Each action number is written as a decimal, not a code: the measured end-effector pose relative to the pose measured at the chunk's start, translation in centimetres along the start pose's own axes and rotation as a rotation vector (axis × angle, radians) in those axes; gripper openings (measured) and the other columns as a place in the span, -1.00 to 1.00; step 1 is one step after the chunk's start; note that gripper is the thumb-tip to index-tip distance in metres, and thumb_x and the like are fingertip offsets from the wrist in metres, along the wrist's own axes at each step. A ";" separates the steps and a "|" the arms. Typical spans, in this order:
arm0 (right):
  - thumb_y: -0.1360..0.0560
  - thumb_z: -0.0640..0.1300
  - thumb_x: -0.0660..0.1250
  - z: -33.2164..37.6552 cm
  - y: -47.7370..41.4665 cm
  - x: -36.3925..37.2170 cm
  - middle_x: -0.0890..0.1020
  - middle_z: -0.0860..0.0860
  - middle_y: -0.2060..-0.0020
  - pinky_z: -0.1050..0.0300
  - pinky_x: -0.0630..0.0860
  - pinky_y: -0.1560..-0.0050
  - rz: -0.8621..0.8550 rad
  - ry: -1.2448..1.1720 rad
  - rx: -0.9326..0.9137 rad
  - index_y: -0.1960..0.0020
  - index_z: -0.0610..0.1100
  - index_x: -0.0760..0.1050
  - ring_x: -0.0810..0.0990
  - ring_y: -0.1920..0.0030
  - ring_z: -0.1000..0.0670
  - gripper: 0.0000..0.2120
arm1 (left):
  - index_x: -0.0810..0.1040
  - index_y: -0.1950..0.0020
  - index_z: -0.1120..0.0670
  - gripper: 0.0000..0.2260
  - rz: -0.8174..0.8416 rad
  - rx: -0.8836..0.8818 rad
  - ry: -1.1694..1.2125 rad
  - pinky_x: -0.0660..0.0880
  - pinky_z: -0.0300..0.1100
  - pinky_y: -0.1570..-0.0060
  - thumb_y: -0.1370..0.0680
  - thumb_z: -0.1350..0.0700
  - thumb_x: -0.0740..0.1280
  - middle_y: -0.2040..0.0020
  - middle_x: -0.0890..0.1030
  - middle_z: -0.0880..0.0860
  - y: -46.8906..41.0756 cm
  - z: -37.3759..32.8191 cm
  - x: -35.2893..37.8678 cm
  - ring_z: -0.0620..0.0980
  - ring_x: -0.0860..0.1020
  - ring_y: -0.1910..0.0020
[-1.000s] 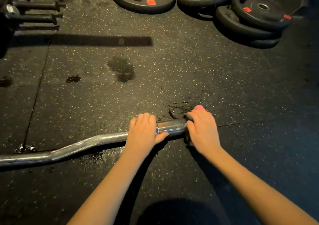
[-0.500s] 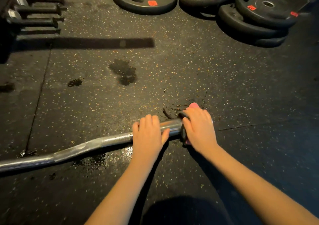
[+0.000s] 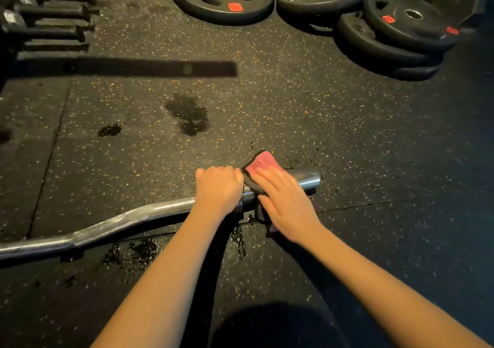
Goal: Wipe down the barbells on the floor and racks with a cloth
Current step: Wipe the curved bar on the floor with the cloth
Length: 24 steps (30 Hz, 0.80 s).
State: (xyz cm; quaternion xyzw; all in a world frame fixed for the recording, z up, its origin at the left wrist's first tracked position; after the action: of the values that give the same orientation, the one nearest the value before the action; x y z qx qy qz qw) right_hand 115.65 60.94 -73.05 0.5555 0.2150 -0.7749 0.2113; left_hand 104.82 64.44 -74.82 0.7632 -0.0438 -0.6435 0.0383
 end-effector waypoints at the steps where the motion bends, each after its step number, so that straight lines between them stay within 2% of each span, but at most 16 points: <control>1: -0.56 -0.04 0.05 -1.1 -0.4 -0.5 0.50 -0.03 -0.30 0.15 0.10 -0.38 0.007 0.008 0.008 -0.39 -0.12 0.41 0.38 -0.32 -0.03 -0.54 | 0.48 0.06 0.10 -0.70 0.056 -0.003 0.024 0.25 -0.03 0.01 -0.64 0.14 -0.03 -0.03 0.61 0.10 -0.4 0.1 0.2 0.14 0.51 -0.02; 3: -0.56 -0.01 -0.03 -4.3 -1.2 -1.5 0.53 0.05 -0.15 0.16 0.22 -0.25 0.002 0.017 0.106 -0.29 -0.03 0.47 0.44 -0.20 0.03 -0.57 | 0.46 0.07 0.06 -0.69 0.099 -0.055 0.054 0.21 -0.01 0.03 -0.64 0.13 -0.06 -0.07 0.58 0.09 -0.7 0.8 0.0 0.10 0.40 -0.02; 5: -0.55 0.02 -0.09 -7.6 -1.6 -2.3 0.51 0.07 0.03 0.09 0.31 -0.13 -0.033 0.030 0.276 -0.12 -0.03 0.50 0.48 -0.07 -0.01 -0.59 | 0.58 0.05 0.09 -0.61 -0.035 -0.123 -0.009 0.24 -0.02 0.01 -0.64 0.06 -0.03 -0.07 0.53 0.07 -0.3 1.4 -1.1 0.08 0.36 -0.06; 7: -0.53 0.02 -0.09 -8.4 -1.4 -2.7 0.49 0.05 0.09 0.03 0.33 -0.10 -0.092 0.077 0.399 -0.03 -0.06 0.49 0.47 -0.04 -0.05 -0.60 | 0.64 0.18 0.13 -0.56 -0.138 -0.146 -0.049 0.28 -0.03 0.14 -0.60 0.01 0.01 0.10 0.51 0.07 0.8 0.9 -2.0 0.10 0.43 0.06; 8: -0.54 0.00 -0.09 -7.4 -1.4 -2.5 0.51 0.04 0.08 0.00 0.33 -0.12 -0.105 0.101 0.390 -0.03 -0.07 0.51 0.46 -0.05 -0.06 -0.60 | 0.62 0.26 0.13 -0.56 -0.229 -0.138 -0.055 0.26 -0.06 0.22 -0.57 0.01 0.03 0.21 0.51 0.06 1.2 0.7 -2.4 0.11 0.45 0.16; 10: -0.55 -0.04 -0.05 -3.5 -1.9 -1.4 0.55 -0.01 0.02 -0.04 0.34 -0.20 -0.105 0.074 0.255 -0.08 -0.13 0.54 0.45 -0.13 -0.11 -0.59 | 0.57 0.36 0.11 -0.60 -0.329 -0.130 -0.076 0.18 -0.09 0.28 -0.54 0.04 0.07 0.37 0.50 0.05 1.1 0.9 -2.8 0.12 0.46 0.30; 12: -0.55 -0.05 0.04 0.4 -2.0 0.3 0.55 -0.07 -0.15 -0.05 0.24 -0.37 -0.067 0.001 0.091 -0.22 -0.19 0.50 0.40 -0.25 -0.12 -0.60 | 0.54 0.38 0.10 -0.61 -0.309 -0.090 -0.109 0.13 -0.08 0.28 -0.54 0.07 0.05 0.41 0.51 0.05 0.2 0.7 -2.7 0.12 0.46 0.34; 14: -0.54 -0.02 0.08 1.7 -2.4 0.6 0.51 -0.07 -0.28 0.04 0.12 -0.40 -0.026 -0.008 -0.014 -0.33 -0.18 0.45 0.34 -0.33 -0.05 -0.55 | 0.57 0.29 0.09 -0.55 -0.195 -0.088 -0.152 0.15 -0.08 0.26 -0.55 0.06 -0.07 0.36 0.57 0.04 -0.3 0.8 -2.2 0.12 0.49 0.28; 15: -0.55 0.00 0.05 0.9 -2.7 0.3 0.52 -0.04 -0.27 0.08 0.14 -0.36 -0.010 0.000 -0.023 -0.33 -0.15 0.45 0.35 -0.32 -0.02 -0.55 | 0.57 0.20 0.08 -0.52 -0.152 -0.104 -0.154 0.16 -0.08 0.23 -0.54 0.06 -0.14 0.29 0.59 0.03 -0.3 1.1 -1.9 0.11 0.49 0.21; 17: -0.56 0.05 -0.06 -2.6 -3.3 -0.4 0.55 0.05 -0.09 0.09 0.25 -0.22 0.021 0.014 0.070 -0.24 -0.06 0.50 0.44 -0.19 -0.01 -0.55 | 0.51 0.09 0.04 -0.61 -0.138 -0.137 -0.140 0.16 -0.07 0.19 -0.57 0.09 -0.12 0.23 0.53 -0.01 -0.3 2.0 -1.2 0.07 0.40 0.14; 19: -0.54 0.08 -0.16 -6.9 -3.4 -1.5 0.53 0.08 0.10 0.05 0.31 -0.09 -0.007 0.063 0.252 -0.08 -0.03 0.51 0.48 -0.04 -0.04 -0.51 | 0.46 0.11 0.03 -0.69 -0.136 -0.159 -0.055 0.16 -0.09 0.17 -0.60 0.11 -0.06 0.25 0.42 -0.04 0.3 2.4 -0.9 0.02 0.29 0.14; 21: -0.52 0.07 -0.17 -7.7 -3.0 -2.1 0.55 0.05 0.11 0.01 0.34 -0.09 -0.052 0.113 0.383 -0.03 -0.05 0.51 0.48 -0.01 -0.05 -0.51 | 0.47 0.12 0.04 -0.59 -0.137 -0.171 0.012 0.17 -0.10 0.15 -0.57 0.08 -0.17 0.25 0.41 -0.05 1.0 2.2 -0.8 0.00 0.27 0.14; 22: -0.52 0.05 -0.15 -6.4 -2.9 -1.7 0.56 0.03 0.09 -0.02 0.36 -0.12 -0.064 0.104 0.369 -0.03 -0.08 0.52 0.48 -0.03 -0.06 -0.51 | 0.48 0.11 0.04 -0.54 -0.148 -0.166 0.029 0.17 -0.09 0.15 -0.54 0.06 -0.23 0.23 0.43 -0.05 1.2 2.0 -0.6 0.00 0.29 0.13; 24: -0.55 0.00 -0.07 -2.0 -2.3 -0.2 0.58 -0.04 -0.03 -0.06 0.34 -0.25 -0.062 0.072 0.209 -0.13 -0.15 0.54 0.47 -0.12 -0.11 -0.54 | 0.49 0.10 0.04 -0.47 -0.190 -0.153 0.056 0.15 -0.08 0.15 -0.51 0.03 -0.29 0.18 0.51 -0.03 1.7 1.5 -0.4 0.03 0.37 0.09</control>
State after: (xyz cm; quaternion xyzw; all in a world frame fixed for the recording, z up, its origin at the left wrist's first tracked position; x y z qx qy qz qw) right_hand 115.98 63.99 -73.18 0.5953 0.1576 -0.7787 0.1203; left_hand 103.22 62.78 -74.52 0.7764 0.0791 -0.6241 0.0363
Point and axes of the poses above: each hand's wrist, its own y-axis away from the middle knuckle, its own x-axis out of the palm, z = x × y, the point moved 10 cm from there along -y, towards the middle knuckle
